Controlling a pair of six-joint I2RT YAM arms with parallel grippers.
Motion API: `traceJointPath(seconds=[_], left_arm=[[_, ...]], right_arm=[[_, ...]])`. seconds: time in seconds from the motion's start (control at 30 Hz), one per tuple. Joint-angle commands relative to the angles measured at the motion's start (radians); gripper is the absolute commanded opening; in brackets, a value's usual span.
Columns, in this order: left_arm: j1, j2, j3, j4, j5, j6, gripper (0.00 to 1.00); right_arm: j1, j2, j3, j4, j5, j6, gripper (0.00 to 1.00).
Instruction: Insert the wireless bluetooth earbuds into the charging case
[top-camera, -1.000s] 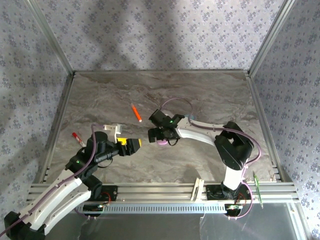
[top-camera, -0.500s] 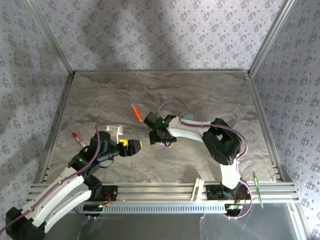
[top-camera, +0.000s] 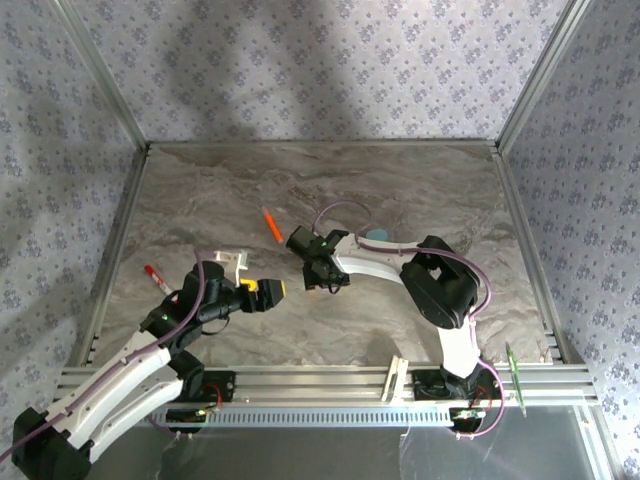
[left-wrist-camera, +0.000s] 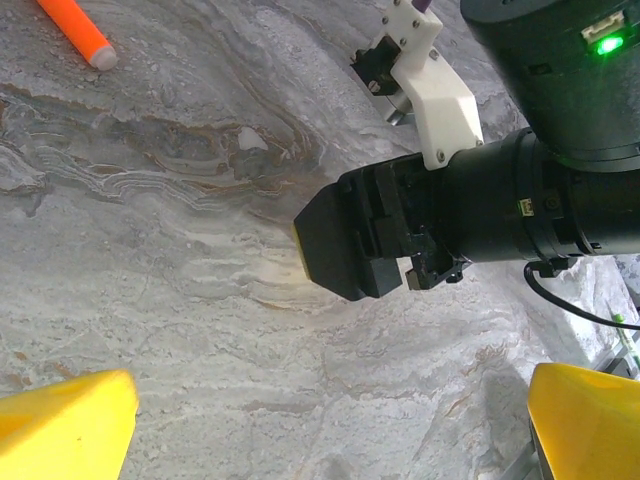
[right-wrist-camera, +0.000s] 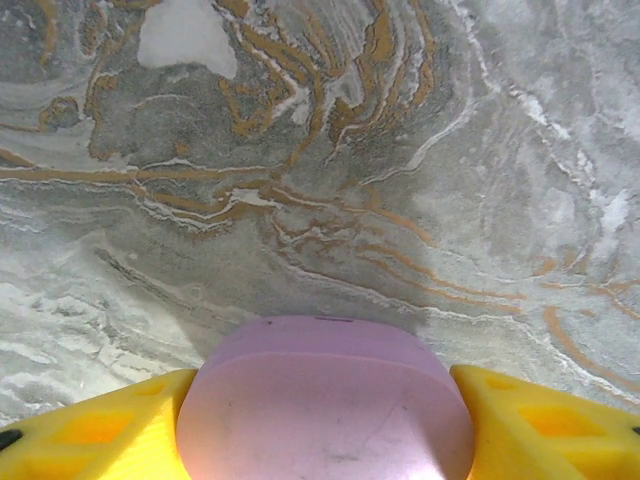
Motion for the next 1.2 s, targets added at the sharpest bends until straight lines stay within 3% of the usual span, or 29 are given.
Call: traceJointPath(seconds=[0.0, 0.27, 0.6, 0.97, 1.17], left_arm=[[-0.004, 0.008, -0.001, 0.030, -0.009, 0.019, 1.00], [-0.005, 0.051, 0.014, 0.049, 0.003, 0.029, 1.00], [-0.005, 0.114, 0.025, 0.087, 0.010, 0.032, 1.00], [-0.005, 0.183, 0.055, 0.113, 0.014, 0.039, 1.00], [-0.006, 0.233, 0.064, 0.148, 0.017, 0.039, 1.00]], right_arm=[[-0.003, 0.001, 0.033, -0.048, 0.051, 0.000, 0.62], [-0.074, -0.007, 0.063, -0.060, 0.086, -0.066, 0.61], [-0.217, 0.093, 0.174, -0.029, 0.049, -0.178, 0.61], [-0.270, 0.197, 0.281, -0.032, -0.003, -0.210, 0.62], [-0.272, 0.191, 0.267, -0.028, -0.035, -0.216, 0.71]])
